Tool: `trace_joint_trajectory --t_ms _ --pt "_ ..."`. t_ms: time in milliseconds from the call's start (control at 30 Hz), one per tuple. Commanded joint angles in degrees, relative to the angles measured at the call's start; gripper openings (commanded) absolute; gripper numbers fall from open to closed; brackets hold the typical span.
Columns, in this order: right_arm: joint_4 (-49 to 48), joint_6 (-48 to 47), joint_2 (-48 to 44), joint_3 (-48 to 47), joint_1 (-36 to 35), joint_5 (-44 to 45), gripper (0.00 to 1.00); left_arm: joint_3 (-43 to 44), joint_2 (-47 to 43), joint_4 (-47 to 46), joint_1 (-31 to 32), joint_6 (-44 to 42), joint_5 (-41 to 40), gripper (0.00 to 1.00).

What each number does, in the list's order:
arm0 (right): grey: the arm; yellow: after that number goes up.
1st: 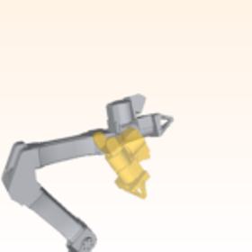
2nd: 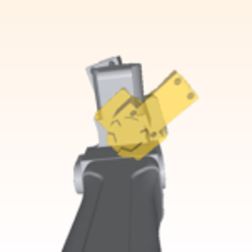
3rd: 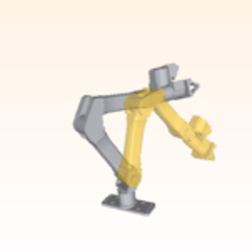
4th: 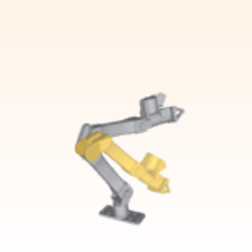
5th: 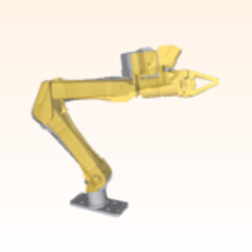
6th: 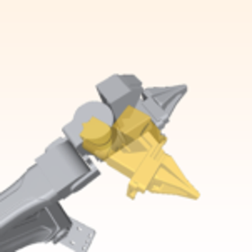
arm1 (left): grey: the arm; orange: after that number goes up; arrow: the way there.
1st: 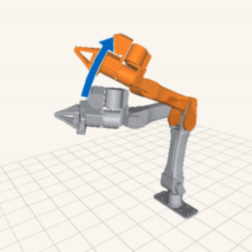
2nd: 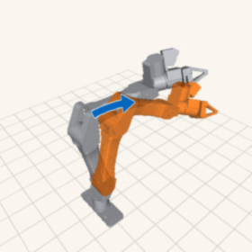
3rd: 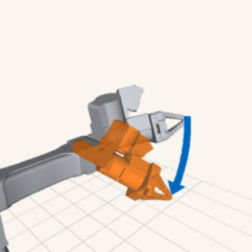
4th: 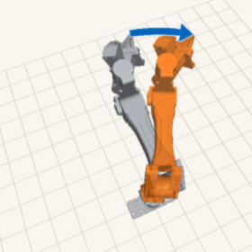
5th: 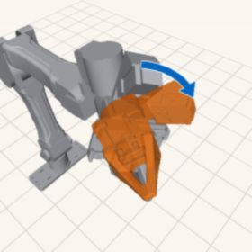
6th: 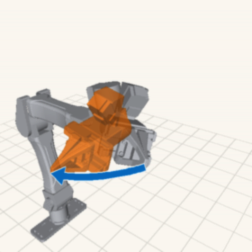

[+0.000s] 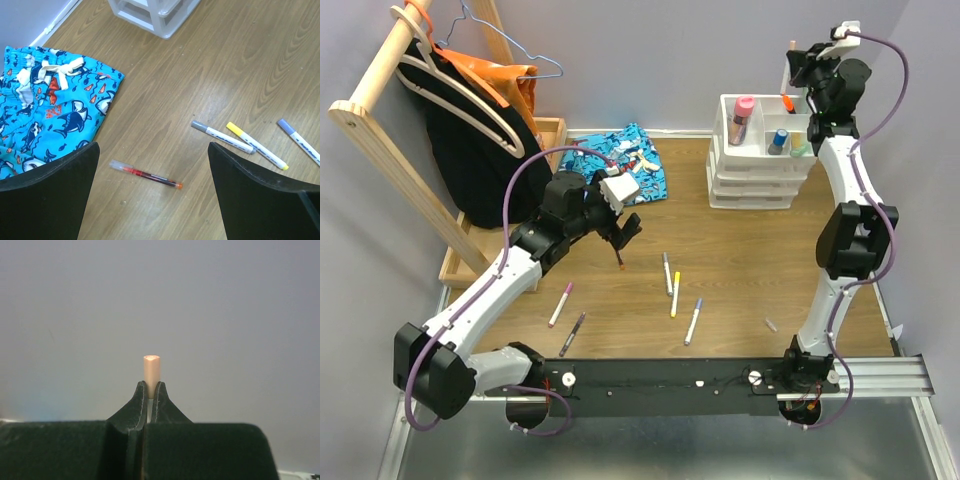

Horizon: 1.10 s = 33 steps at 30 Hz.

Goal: Sort the stationery into containers
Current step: Pick up the pen from the center of the board, then place the pen in the storage box.

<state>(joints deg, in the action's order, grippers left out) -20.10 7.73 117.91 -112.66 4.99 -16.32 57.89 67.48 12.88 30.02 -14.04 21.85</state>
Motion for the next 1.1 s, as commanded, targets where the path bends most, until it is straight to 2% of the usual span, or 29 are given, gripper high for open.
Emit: trace_joint_trajectory --t_ms 0,333,367,400,500,600,800,1067 --pt "-1.88 2.56 3.46 -1.07 -0.25 -3.72 0.01 2.23 0.81 -1.02 0.30 -0.37 -2.07 0.99" --pt "-2.05 -2.89 2.33 3.50 -2.71 -7.41 0.01 2.93 2.04 -1.28 0.30 -0.72 -2.77 0.99" --pt "-2.05 -3.68 1.81 4.11 -2.80 -7.76 0.05 3.02 2.04 -1.20 0.30 -0.72 -2.77 0.99" --pt "-1.96 -3.94 1.54 4.99 -3.06 -8.20 0.14 3.11 2.21 -1.20 0.30 -0.72 -2.77 0.99" --pt "-1.09 -4.12 0.48 5.78 -3.24 -8.20 0.30 3.11 2.21 -1.20 0.39 -0.81 -2.86 0.99" --pt "-0.12 -4.65 -0.74 6.49 -3.24 -8.47 0.39 2.93 1.87 -1.28 0.30 -0.81 -2.95 0.99" --pt "-0.91 -4.91 -6.71 9.65 -3.24 -7.95 0.44 2.76 -0.07 0.29 0.30 -1.69 -4.18 0.99" --pt "3.91 -4.21 -20.85 14.57 -3.32 -8.73 0.45 1.45 -7.35 7.58 0.30 -6.08 -7.07 0.99"
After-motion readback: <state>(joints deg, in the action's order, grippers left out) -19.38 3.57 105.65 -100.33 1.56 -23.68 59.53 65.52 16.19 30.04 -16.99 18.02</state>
